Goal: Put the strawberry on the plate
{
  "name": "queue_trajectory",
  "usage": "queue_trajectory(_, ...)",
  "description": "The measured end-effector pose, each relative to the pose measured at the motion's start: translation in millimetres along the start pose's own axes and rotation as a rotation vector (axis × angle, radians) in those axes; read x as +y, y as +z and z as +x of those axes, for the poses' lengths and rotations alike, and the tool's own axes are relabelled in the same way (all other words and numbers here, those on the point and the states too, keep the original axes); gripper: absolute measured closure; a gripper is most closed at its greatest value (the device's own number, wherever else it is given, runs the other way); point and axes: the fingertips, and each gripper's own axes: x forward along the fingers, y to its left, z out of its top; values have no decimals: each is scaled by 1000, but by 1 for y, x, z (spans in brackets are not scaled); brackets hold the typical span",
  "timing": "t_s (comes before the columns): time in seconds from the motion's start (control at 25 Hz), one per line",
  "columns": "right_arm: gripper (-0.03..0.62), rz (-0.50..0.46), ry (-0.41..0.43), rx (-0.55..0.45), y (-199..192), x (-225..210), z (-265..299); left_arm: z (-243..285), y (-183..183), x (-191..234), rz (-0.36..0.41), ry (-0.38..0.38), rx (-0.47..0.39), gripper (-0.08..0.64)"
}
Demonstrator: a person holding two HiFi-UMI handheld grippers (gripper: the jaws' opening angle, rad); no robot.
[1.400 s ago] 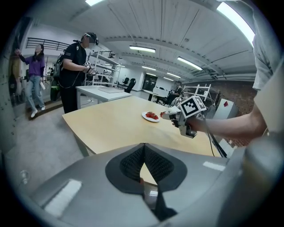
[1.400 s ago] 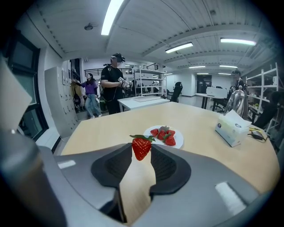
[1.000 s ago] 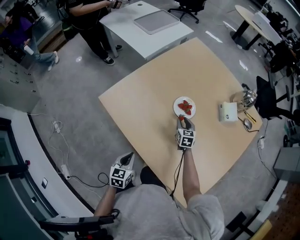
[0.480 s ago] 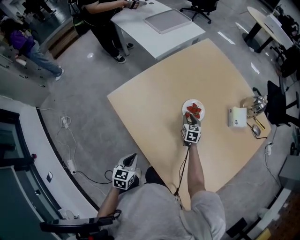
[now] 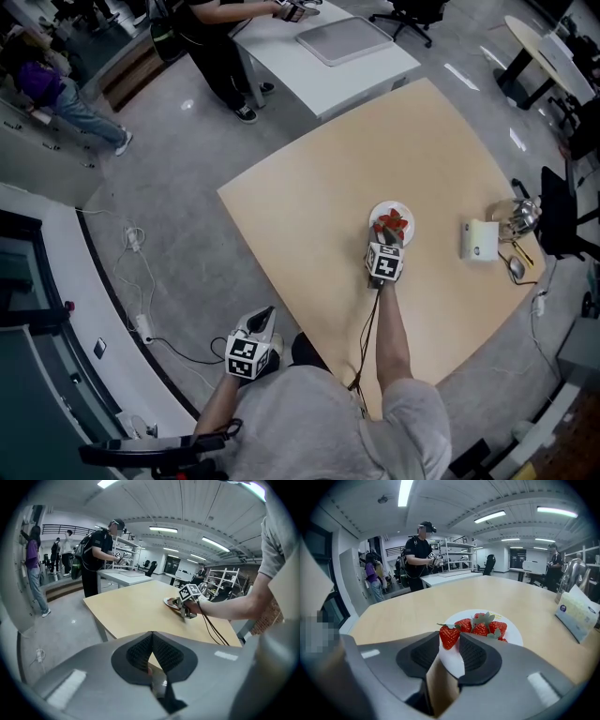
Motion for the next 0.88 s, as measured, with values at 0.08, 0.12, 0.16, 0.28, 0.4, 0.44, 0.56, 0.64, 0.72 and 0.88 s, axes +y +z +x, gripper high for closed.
queue_trajectory(0.08,453,4,2,5,0,1,2,1,0,1,-1,-1,2,540)
queue_trajectory(0.12,453,7,2,6,0,1,2,2,1,1,-1,-1,1,540)
queue_trajectory(0.16,452,11,2,6,0,1,2,2,1,1,-2,-2,1,540)
queue_trajectory(0.28,451,18,2,9,-1,0,3,3,0,1,-3,-5,2,540)
queue_trajectory(0.4,448,28,-1,18,-1,-2,3,3,0,0,-5,-6,3,540)
queue_trajectory(0.44,441,32,2,22,-1,-1,3,3,0,1,-5,-7,3,540)
queue_trajectory(0.56,413,39,9,26,-1,0,2,2,0,1,-5,-9,2,540)
queue_trajectory(0.64,407,42,10,26,-2,0,1,2,0,1,-5,-12,1,540)
queue_trajectory(0.72,402,44,7,24,-1,0,0,1,0,0,-6,-15,-1,540)
queue_trajectory(0.88,397,45,-2,11,1,-1,-8,-2,-1,0,-11,-22,-11,540)
